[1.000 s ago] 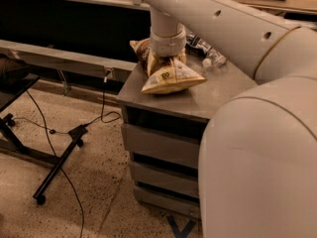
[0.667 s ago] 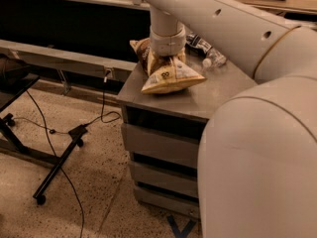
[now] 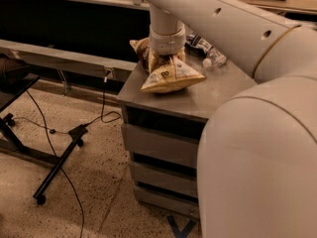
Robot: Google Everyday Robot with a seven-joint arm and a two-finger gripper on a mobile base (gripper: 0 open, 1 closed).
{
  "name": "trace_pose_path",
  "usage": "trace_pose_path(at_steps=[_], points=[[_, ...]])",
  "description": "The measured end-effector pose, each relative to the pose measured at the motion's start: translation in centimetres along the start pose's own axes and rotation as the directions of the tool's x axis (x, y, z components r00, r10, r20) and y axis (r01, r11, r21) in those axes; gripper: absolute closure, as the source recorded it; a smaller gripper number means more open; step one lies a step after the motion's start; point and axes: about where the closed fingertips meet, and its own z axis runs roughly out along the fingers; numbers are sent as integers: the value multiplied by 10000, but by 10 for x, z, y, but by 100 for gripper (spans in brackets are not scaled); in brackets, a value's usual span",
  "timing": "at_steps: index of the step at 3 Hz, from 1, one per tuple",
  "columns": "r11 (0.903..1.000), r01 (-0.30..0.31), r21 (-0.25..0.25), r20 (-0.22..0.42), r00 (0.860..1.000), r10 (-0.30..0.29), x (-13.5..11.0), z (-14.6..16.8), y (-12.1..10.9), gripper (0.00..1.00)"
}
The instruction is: Pick brown chip bag
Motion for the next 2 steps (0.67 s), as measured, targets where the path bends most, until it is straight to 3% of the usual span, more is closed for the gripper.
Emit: trace_pose_path(at_steps=[2], points=[[10000,1,-2,3,10000,-1,0,0,0,100]])
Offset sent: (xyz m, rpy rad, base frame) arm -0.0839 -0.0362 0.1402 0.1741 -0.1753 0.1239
